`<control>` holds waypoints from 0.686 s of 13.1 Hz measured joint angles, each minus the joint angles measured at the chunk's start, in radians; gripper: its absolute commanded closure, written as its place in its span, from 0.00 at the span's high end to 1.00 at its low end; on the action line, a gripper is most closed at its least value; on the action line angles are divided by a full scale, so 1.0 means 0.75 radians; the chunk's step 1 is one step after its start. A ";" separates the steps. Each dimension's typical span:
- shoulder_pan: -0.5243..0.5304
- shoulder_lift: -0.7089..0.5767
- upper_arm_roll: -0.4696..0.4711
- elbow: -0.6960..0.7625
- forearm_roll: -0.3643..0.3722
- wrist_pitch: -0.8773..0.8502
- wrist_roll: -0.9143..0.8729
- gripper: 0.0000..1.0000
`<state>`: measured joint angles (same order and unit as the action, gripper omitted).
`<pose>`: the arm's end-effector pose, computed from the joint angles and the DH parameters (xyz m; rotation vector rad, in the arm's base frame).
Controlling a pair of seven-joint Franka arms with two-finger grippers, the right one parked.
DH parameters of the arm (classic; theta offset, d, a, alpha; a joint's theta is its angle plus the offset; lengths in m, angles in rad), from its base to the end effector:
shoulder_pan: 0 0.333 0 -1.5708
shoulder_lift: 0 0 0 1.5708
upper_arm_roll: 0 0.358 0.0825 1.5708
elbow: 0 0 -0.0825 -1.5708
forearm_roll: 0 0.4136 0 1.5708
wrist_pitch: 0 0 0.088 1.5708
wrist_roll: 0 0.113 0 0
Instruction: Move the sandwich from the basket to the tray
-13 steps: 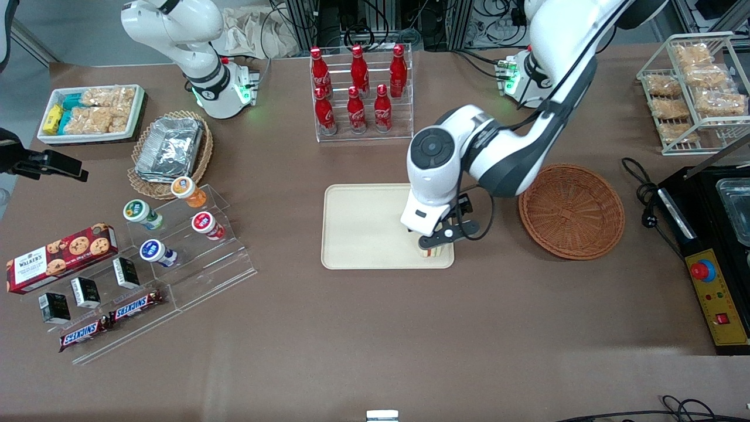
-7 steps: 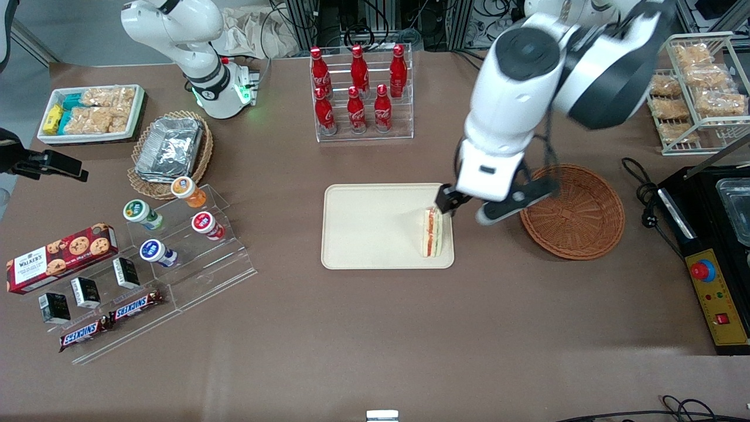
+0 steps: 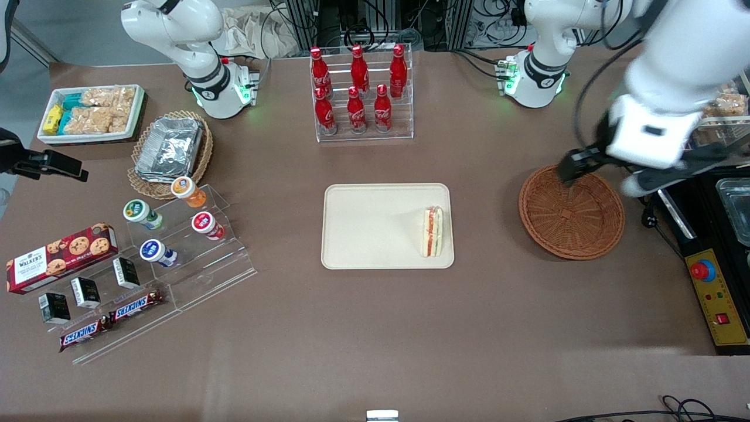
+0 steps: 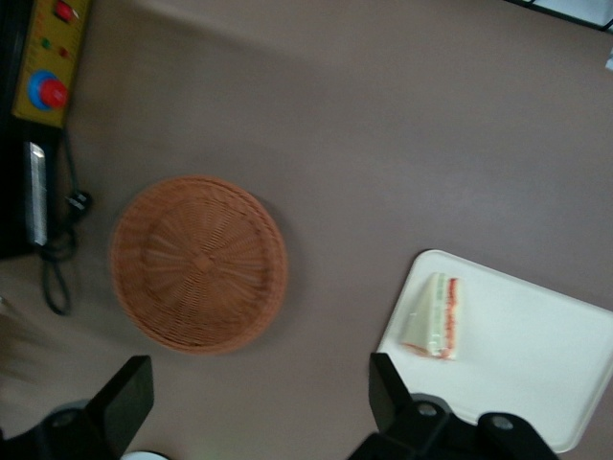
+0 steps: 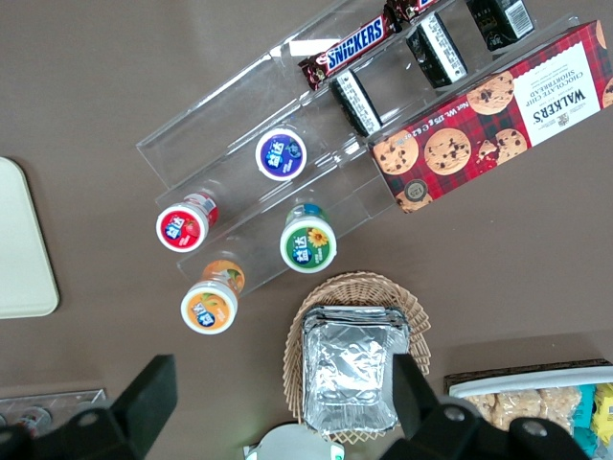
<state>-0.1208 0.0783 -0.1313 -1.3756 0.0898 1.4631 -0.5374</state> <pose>0.5849 -0.1352 0.7022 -3.0383 -0.4527 -0.0606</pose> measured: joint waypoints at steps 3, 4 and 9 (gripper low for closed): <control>0.001 -0.128 0.184 -0.132 -0.021 -0.007 0.434 1.00; 0.003 -0.161 0.239 -0.174 -0.022 -0.007 0.568 1.00; 0.048 -0.201 0.309 -0.253 -0.085 0.008 0.763 1.00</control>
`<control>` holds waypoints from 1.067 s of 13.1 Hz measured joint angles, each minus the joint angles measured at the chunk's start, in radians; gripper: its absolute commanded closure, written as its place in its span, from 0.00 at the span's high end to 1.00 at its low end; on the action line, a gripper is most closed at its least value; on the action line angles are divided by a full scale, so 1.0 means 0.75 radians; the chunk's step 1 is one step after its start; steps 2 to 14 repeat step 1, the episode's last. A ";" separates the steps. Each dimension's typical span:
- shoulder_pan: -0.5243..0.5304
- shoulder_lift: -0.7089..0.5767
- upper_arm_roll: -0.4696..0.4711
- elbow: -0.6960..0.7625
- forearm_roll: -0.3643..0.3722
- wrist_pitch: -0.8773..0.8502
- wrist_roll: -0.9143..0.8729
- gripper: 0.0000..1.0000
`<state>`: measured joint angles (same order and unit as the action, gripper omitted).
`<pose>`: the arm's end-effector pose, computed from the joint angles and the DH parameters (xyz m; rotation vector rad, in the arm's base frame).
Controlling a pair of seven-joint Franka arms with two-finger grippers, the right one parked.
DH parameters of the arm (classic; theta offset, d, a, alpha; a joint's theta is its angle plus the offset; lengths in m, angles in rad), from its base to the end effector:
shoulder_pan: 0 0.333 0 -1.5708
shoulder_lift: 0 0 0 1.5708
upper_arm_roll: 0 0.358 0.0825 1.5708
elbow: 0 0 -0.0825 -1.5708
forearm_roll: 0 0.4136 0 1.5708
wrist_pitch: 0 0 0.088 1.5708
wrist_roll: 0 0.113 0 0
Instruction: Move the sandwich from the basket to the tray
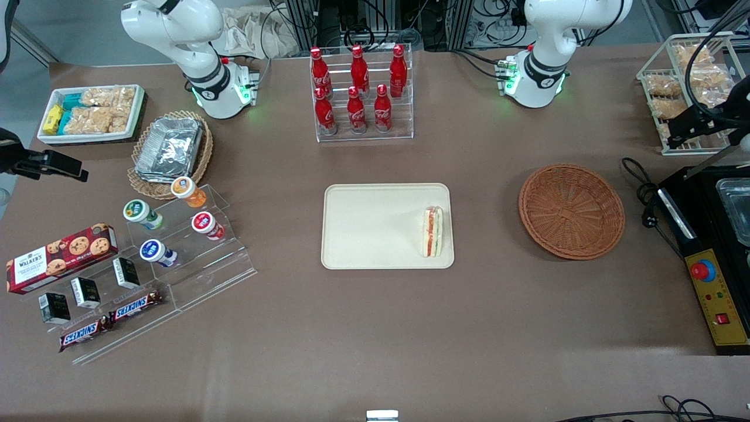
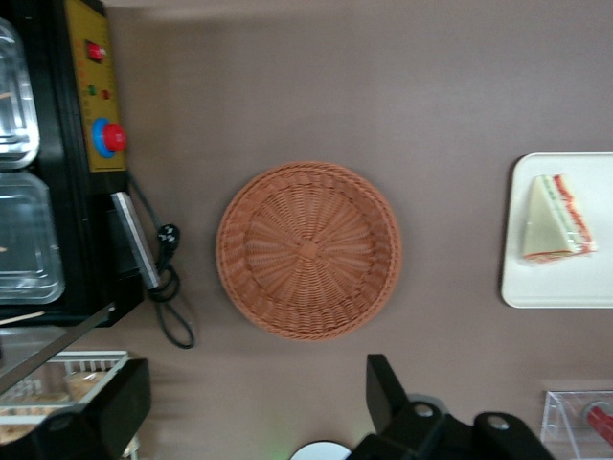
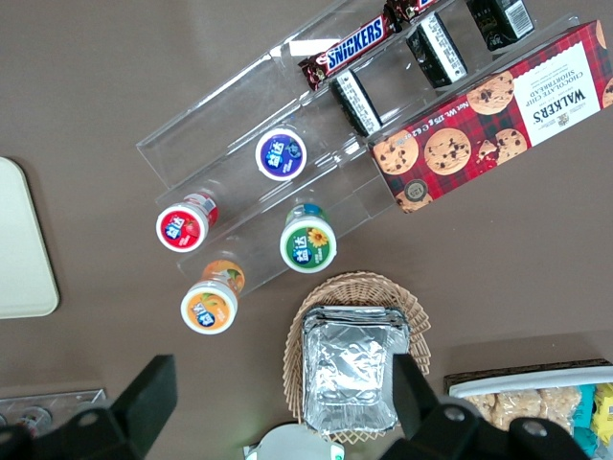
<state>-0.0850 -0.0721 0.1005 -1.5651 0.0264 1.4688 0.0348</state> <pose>0.5476 0.0142 0.6951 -3.1228 0.0270 0.0391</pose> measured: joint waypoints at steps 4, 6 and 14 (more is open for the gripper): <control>0.000 0.003 -0.009 0.000 -0.006 0.006 0.000 1.00; 0.000 0.003 -0.009 0.000 -0.006 0.006 0.000 1.00; 0.000 0.003 -0.009 0.000 -0.006 0.006 0.000 1.00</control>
